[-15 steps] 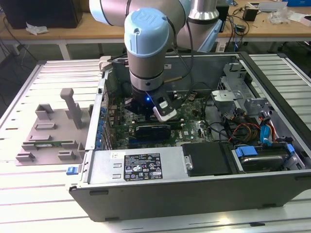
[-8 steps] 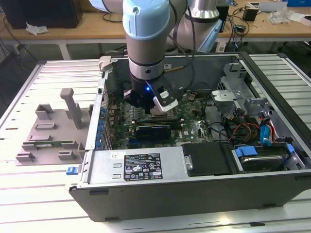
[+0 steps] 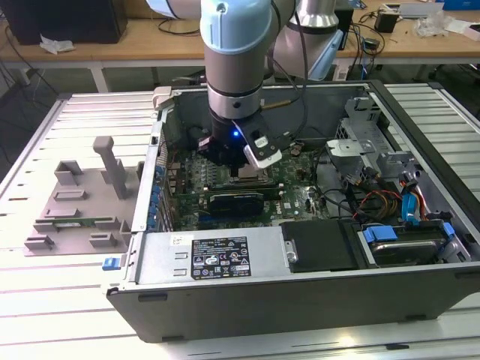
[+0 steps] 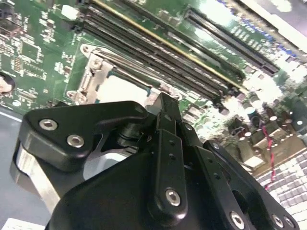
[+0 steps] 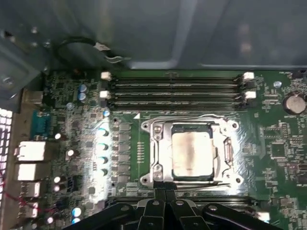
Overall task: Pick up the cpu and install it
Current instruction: 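Install the second cpu locking lever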
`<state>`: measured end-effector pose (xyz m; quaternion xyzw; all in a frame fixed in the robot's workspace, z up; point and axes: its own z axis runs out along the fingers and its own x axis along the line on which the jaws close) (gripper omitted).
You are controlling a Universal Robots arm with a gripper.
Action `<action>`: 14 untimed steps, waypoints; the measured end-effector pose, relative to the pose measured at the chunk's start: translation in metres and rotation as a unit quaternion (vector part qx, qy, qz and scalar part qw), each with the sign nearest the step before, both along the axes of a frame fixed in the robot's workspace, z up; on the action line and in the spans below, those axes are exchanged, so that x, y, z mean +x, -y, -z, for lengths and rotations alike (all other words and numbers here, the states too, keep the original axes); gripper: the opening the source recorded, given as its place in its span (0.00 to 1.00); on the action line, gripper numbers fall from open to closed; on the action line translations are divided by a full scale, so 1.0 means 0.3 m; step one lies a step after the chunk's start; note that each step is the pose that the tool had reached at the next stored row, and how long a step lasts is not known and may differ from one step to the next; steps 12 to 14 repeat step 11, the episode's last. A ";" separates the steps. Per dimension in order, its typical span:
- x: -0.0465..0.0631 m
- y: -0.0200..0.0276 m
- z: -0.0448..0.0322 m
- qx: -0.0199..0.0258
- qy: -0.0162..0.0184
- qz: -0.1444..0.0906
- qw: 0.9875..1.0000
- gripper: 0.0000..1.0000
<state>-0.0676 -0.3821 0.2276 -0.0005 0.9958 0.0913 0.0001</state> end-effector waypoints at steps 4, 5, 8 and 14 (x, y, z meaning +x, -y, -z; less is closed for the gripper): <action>0.010 -0.036 0.001 0.000 0.000 0.002 1.000 0.11; 0.012 -0.043 0.001 0.000 0.000 0.003 1.000 0.11; 0.100 -0.088 0.002 -0.005 0.000 0.007 1.000 0.11; 0.102 -0.088 0.002 -0.005 0.000 0.007 1.000 0.11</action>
